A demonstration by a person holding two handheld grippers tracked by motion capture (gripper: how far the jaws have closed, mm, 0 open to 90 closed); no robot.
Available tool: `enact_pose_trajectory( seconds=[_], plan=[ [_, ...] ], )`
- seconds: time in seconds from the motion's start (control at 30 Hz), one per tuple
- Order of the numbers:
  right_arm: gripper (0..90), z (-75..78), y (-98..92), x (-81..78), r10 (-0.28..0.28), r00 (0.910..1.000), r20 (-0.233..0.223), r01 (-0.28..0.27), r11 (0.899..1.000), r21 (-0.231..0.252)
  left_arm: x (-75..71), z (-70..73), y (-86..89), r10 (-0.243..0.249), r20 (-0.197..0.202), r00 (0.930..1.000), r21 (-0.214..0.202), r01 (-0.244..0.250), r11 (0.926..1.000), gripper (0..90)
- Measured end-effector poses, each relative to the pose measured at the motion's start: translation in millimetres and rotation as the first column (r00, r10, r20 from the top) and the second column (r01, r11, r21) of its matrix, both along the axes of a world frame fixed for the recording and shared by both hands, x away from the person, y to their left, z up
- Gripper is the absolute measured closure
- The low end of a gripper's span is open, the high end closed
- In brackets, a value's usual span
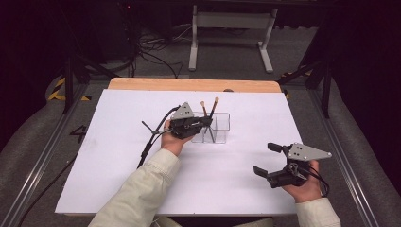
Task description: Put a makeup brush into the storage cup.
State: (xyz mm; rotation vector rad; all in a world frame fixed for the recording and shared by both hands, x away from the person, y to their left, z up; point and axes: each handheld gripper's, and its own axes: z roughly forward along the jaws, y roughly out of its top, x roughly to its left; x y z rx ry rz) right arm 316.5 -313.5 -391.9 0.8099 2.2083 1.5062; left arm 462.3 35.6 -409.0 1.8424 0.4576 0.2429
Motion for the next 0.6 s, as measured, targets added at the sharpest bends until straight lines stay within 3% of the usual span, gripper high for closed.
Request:
enact_pose_trajectory(
  seconds=[0.23, 0.5, 0.53, 0.6],
  plan=[
    [0.3, 0.6, -0.8, -0.8, -0.001, 1.0000, 0.002, 0.000, 1.000, 0.007, 0.5, -1.3, -0.1, -0.004, -0.001, 1.0000, 0.037, 0.004, 0.9993, 82.9],
    [0.3, 0.0, -0.6, -0.2, -0.001, 1.0000, -0.001, 0.001, 1.000, 0.002, 2.1, -1.3, 2.4, -0.004, -0.015, 0.9999, 0.035, 0.004, 0.9994, 82.3],
    [0.3, 0.0, -0.5, -0.1, 0.000, 1.0000, -0.001, 0.000, 1.000, 0.003, 2.5, -1.2, 3.2, 0.003, -0.019, 0.9998, 0.029, -0.002, 0.9996, 80.7],
    [0.3, 0.3, -0.5, 0.0, 0.000, 1.0000, 0.001, 0.000, 1.000, 0.003, 4.9, -0.4, 5.3, -0.001, -0.062, 0.9981, -0.001, 0.001, 1.0000, 60.6]
  ],
)
